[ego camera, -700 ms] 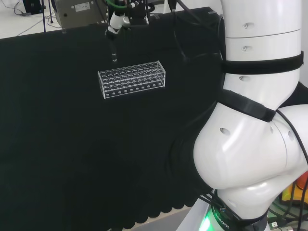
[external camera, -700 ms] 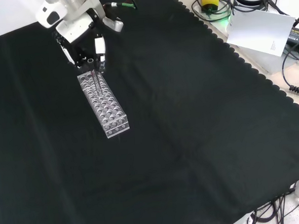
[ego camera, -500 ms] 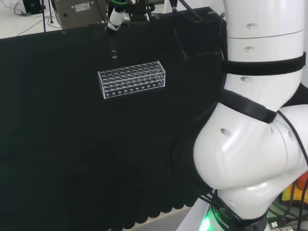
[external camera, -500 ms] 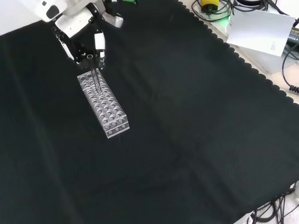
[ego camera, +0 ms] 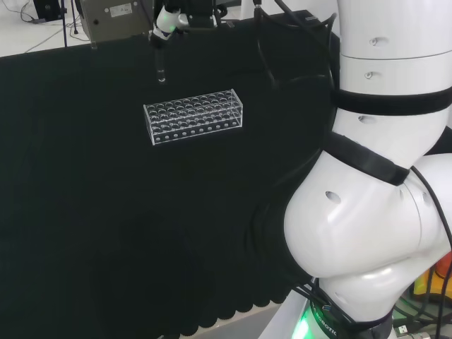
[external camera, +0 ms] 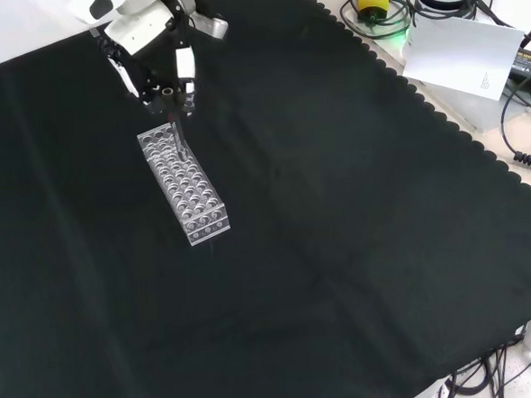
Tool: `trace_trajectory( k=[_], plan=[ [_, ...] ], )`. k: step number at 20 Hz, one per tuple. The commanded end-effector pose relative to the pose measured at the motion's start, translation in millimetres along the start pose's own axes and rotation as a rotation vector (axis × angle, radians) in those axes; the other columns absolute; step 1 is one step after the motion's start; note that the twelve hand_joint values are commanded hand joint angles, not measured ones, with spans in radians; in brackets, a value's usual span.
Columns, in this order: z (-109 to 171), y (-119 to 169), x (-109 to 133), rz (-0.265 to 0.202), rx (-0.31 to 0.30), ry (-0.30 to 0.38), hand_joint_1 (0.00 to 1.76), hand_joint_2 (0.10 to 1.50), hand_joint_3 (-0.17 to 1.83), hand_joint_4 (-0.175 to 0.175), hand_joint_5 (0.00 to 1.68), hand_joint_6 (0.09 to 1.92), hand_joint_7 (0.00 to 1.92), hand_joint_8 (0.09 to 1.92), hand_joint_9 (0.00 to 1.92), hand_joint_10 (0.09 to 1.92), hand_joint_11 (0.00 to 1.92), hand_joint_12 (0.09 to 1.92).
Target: Shake the test tube.
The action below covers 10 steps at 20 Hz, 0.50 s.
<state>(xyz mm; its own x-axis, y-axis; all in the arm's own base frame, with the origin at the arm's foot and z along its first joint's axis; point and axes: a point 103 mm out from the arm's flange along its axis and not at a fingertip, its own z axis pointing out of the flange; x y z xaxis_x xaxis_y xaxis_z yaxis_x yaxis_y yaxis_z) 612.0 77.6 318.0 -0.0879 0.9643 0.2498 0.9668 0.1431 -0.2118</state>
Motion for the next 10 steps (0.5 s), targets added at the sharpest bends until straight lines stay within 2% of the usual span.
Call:
trace_trajectory(
  k=[1,6,10],
  plan=[
    [3.3,0.8,29.7,-0.054,0.003,0.013,1.24,0.58,0.69,-0.175,1.48,0.28,1.82,0.38,1.85,0.16,1.58,0.67],
    [4.9,6.8,54.2,-0.096,0.003,0.03,1.24,0.58,0.69,-0.175,1.48,0.28,1.83,0.38,1.85,0.16,1.58,0.67],
    [1.9,7.4,57.6,-0.101,-0.004,0.031,1.24,0.58,0.69,-0.175,1.48,0.28,1.83,0.39,1.85,0.16,1.58,0.67]
  ],
)
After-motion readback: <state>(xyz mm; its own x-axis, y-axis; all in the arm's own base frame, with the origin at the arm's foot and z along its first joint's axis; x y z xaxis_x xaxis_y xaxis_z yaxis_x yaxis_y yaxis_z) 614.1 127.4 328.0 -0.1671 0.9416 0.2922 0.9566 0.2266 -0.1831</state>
